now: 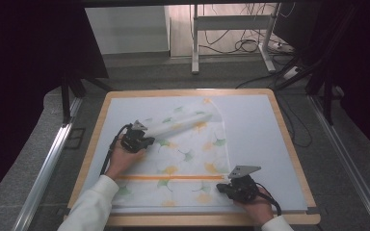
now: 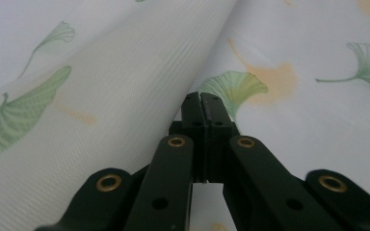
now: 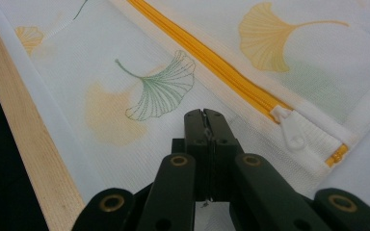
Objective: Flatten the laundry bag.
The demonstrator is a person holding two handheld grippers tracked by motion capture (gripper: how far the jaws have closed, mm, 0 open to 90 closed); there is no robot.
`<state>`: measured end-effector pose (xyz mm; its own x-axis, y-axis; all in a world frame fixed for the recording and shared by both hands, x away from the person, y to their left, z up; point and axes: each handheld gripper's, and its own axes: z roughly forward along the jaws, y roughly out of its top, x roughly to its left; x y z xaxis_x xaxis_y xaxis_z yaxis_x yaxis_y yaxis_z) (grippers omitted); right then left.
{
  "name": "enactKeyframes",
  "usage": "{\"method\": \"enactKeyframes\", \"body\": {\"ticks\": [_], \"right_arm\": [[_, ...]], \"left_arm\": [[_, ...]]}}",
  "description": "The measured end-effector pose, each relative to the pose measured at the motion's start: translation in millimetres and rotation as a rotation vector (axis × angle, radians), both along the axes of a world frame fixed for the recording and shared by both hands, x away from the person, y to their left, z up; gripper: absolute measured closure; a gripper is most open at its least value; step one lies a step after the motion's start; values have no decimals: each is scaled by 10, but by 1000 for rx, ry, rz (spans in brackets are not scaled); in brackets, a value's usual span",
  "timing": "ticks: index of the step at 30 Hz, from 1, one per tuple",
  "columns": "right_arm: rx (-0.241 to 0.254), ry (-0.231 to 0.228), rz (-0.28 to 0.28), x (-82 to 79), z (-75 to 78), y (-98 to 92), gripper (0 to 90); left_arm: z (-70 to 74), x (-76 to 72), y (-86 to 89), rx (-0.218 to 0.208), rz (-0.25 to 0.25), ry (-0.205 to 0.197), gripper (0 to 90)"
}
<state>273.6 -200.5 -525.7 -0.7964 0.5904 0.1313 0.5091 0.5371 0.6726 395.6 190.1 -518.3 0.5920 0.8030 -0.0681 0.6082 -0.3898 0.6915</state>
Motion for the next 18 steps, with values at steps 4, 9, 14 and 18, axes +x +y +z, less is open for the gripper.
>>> {"method": "enactKeyframes", "body": {"ticks": [4,9,14,18], "right_arm": [[-2,-3,2,-1,1,2,888],[-4,-6,4,-2,2,3,888],[-5,-7,3,-4,2,4,888],[-2,-4,3,-1,1,2,888]], "left_arm": [[13,81,48,-1,19,15,900],[37,193,120,9,50,12,900],[6,314,176,19,85,13,900],[-67,438,197,33,127,25,900]]}}
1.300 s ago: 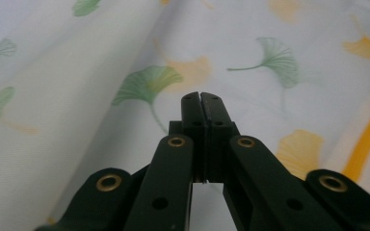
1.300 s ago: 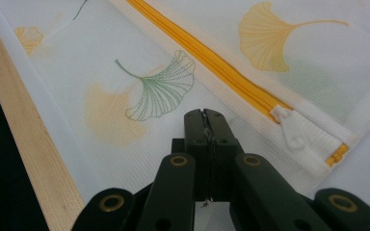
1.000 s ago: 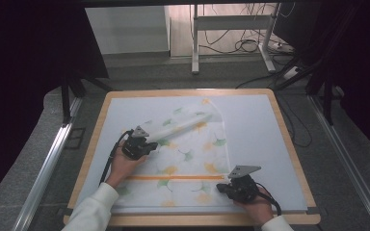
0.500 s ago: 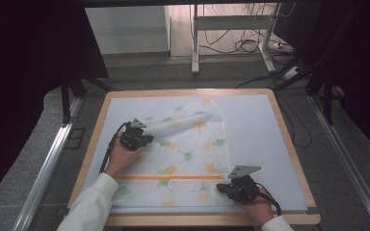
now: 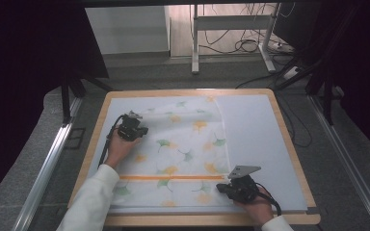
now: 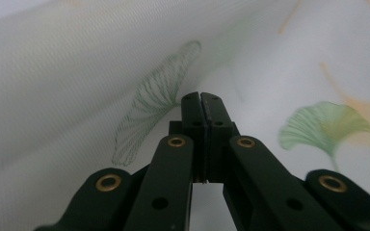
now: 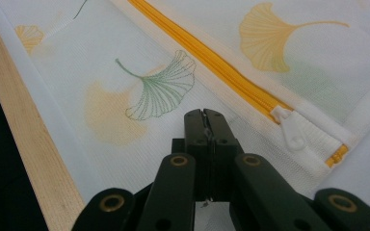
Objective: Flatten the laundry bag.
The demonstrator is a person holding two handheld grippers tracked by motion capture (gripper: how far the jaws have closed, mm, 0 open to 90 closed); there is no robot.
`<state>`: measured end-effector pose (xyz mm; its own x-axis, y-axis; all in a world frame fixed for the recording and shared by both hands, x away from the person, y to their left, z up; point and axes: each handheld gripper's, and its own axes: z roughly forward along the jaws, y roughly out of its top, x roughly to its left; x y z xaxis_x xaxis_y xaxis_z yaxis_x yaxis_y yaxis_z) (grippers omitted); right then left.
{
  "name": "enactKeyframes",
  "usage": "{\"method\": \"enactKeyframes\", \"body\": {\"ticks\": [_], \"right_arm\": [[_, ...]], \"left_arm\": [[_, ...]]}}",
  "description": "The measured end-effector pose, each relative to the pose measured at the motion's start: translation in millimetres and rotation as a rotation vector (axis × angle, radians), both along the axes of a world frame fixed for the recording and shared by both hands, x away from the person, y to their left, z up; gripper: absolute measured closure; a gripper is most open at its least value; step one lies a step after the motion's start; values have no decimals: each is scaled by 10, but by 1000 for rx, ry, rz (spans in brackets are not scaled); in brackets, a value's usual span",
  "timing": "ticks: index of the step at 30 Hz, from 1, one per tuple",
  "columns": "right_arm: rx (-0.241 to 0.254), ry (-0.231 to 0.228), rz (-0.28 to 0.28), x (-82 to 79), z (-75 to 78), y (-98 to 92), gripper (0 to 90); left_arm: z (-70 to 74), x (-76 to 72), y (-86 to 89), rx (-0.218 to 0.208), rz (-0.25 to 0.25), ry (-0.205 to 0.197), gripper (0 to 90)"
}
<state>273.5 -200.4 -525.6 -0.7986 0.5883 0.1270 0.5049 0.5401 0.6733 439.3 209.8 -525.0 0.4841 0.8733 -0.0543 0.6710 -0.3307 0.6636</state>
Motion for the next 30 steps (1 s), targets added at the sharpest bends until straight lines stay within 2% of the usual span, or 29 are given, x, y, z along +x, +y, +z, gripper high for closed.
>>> {"method": "enactKeyframes", "body": {"ticks": [5,7,8,9,11,17,22,28,30], "right_arm": [[1,-2,1,-1,-1,-1,888],[1,-1,2,1,-2,-4,888],[2,-1,1,0,-2,-3,888],[0,-2,2,-1,-1,-3,888],[-2,-4,3,-5,0,-4,888],[-1,4,3,-1,2,-6,888],[6,18,4,21,2,-9,889],[11,18,3,18,-1,-19,888],[12,19,5,21,-2,-22,888]], "left_arm": [[5,160,26,8,38,4,900],[4,203,46,-3,57,9,900],[-1,217,52,-7,55,25,900],[-4,218,48,2,51,27,900],[17,190,39,-6,37,22,900],[174,-46,-23,-52,-17,-36,900],[271,-285,-83,-66,-73,-74,900],[380,-521,-141,-115,-112,-108,900],[397,-610,-167,-115,-127,-114,890]]}}
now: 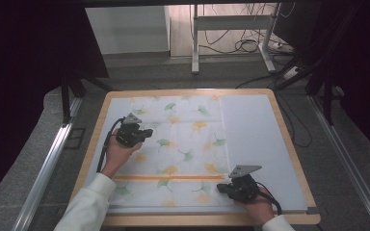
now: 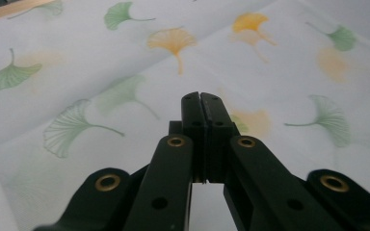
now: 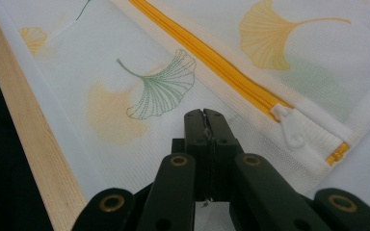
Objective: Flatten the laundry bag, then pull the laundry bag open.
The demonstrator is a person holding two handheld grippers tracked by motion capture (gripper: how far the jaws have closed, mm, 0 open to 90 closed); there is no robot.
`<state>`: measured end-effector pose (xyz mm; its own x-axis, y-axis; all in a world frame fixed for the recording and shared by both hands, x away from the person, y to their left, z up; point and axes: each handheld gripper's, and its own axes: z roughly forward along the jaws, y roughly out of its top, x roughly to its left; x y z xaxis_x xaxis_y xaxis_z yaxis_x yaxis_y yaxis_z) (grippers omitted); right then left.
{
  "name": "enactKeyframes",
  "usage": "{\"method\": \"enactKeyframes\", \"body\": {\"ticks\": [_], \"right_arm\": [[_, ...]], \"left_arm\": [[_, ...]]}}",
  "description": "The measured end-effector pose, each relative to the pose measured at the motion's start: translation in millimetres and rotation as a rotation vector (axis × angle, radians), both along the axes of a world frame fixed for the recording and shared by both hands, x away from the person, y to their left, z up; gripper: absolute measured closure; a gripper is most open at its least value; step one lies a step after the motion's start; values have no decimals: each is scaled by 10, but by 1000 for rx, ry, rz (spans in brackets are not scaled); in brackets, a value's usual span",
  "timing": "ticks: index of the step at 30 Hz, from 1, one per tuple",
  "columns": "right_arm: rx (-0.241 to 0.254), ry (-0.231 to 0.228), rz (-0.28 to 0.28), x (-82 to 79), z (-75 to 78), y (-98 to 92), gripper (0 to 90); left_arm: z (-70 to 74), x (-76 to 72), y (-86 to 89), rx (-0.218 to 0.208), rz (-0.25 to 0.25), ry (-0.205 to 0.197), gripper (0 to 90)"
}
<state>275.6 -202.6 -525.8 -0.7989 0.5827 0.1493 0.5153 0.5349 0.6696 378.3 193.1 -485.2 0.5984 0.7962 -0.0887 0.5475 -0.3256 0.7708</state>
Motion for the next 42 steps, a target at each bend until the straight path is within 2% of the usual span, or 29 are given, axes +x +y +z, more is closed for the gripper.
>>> {"method": "enactKeyframes", "body": {"ticks": [3,7,9,10,12,16,20,25,33,42], "right_arm": [[-1,-2,-8,-10,1,5,888],[0,-2,-18,-24,0,6,887],[3,2,-14,-17,-2,1,887],[4,5,-12,-13,-1,-1,887],[3,4,-12,-13,0,0,887],[1,1,-12,-18,1,1,886],[-19,-16,-5,-45,12,14,884],[-28,-18,-7,-89,19,5,884],[-32,-20,-6,-99,23,1,884],[-33,-32,-26,-151,17,-21,884]], "left_arm": [[-3,-158,-68,29,-24,-5,868],[8,-346,-135,13,-57,-15,808],[4,-454,-168,-23,-74,-27,753],[-1,-481,-182,-27,-83,-24,716],[-6,-533,-234,2,-106,-5,641],[23,-648,-301,-29,-95,1,503],[24,-747,-404,5,-104,-12,395],[13,-827,-519,54,-121,-40,361],[-6,-863,-692,73,-166,-58,334],[68,-856,-957,50,-231,-79,336]]}}
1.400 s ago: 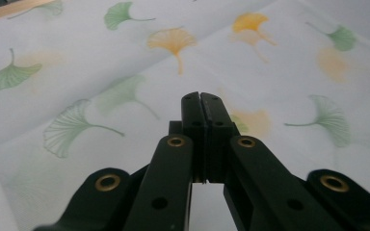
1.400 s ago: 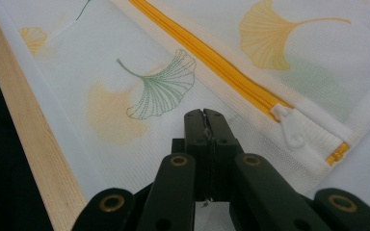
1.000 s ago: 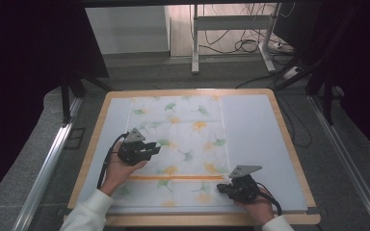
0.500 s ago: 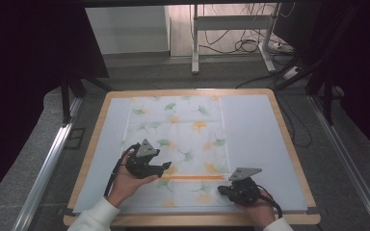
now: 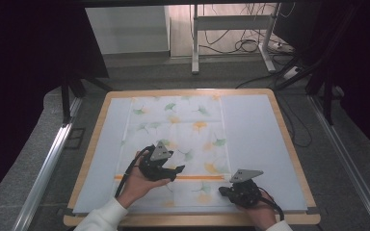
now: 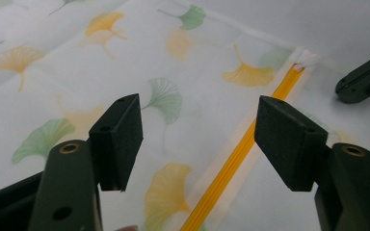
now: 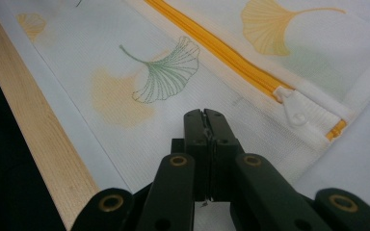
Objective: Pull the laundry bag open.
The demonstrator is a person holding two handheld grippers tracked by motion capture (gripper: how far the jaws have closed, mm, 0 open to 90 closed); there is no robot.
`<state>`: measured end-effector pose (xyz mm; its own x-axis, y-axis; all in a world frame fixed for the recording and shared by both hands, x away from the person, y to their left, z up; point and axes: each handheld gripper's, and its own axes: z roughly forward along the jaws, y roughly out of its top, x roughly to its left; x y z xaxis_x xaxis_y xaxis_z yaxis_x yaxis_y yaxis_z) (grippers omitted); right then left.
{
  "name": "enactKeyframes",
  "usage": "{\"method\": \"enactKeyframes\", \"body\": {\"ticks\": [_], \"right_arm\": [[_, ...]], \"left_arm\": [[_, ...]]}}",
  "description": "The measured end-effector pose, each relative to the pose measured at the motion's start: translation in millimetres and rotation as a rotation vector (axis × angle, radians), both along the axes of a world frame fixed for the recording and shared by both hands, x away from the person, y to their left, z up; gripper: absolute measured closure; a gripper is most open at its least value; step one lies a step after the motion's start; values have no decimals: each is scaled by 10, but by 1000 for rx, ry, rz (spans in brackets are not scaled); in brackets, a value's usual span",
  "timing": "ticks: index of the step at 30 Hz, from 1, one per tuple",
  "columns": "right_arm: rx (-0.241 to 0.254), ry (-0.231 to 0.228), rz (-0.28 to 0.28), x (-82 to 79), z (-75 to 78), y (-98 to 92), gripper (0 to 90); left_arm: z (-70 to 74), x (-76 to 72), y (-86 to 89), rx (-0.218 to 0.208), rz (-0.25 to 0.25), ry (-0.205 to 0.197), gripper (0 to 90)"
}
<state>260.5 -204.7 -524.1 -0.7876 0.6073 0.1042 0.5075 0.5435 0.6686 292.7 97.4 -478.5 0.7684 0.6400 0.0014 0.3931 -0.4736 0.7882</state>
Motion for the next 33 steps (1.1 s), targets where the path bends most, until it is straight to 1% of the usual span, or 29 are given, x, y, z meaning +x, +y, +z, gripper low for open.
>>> {"method": "enactKeyframes", "body": {"ticks": [2,4,8,14,17,18,25,28,33], "right_arm": [[-2,-4,-5,-8,0,0,884],[-7,-8,-5,-17,3,-2,884],[-4,-7,-13,-28,1,-16,883],[1,-5,-11,-27,-2,-30,883],[1,-2,-23,-45,1,-44,881],[-2,-8,-22,-48,-1,-51,880],[1,4,-39,-74,7,-92,881],[3,4,-36,-70,5,-101,881],[2,5,-35,-67,5,-102,881]], "left_arm": [[18,-13,-59,-5,-17,-3,336],[29,-43,-110,0,-30,-18,342],[24,-51,-176,1,-45,-16,346],[-8,-24,-322,15,-69,-10,371],[-22,-6,-398,14,-83,-8,391],[-26,-3,-425,16,-88,-8,393],[-95,48,-626,37,-137,2,397],[-124,68,-703,41,-152,7,399],[-163,88,-822,63,-180,8,395]]}}
